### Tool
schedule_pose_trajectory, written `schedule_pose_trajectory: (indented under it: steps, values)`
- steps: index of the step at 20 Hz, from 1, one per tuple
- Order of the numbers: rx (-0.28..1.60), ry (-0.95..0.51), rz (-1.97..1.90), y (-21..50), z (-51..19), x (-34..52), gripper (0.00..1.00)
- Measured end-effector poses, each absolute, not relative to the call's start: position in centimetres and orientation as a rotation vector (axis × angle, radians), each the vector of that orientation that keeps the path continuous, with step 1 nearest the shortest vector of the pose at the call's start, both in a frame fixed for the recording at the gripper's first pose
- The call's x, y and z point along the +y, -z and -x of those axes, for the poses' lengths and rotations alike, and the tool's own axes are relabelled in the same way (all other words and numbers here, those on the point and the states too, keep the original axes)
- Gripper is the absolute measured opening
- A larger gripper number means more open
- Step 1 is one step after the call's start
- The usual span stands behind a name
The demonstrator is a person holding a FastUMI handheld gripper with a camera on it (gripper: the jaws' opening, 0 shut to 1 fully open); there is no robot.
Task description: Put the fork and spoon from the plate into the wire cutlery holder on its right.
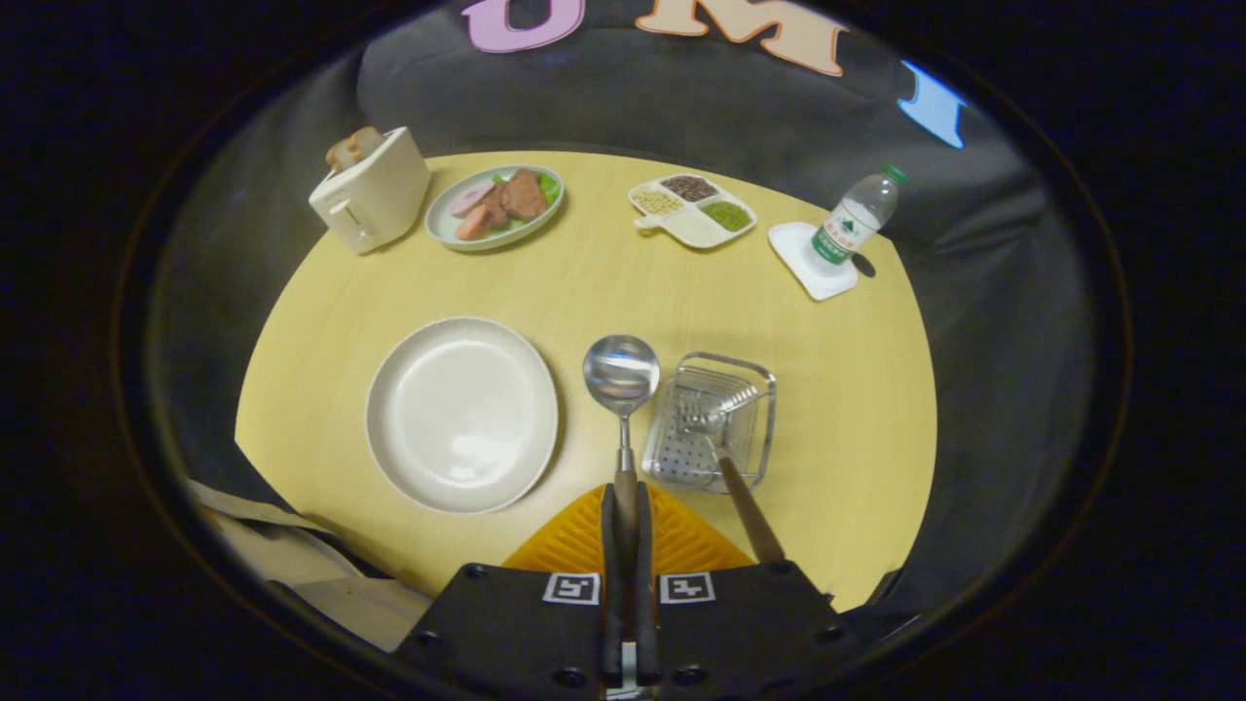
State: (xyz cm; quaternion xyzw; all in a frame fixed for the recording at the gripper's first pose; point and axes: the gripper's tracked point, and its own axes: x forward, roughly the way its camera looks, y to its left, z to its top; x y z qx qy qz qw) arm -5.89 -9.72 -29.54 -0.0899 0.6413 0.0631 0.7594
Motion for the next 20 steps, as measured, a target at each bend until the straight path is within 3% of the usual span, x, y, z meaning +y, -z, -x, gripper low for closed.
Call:
schedule_pose_trajectory:
  steps: [11,12,17,20]
  values:
    - [1.465,-0.013,0.185,30.1,6.2,-14.9,0.09]
    - [1.452,-0.008,0.176,30.0,5.9,-14.8,0.12]
    - [1.394,0.001,0.140,29.3,4.9,-14.3,0.36]
    - [1.271,0.016,0.105,27.3,3.8,-13.5,0.87]
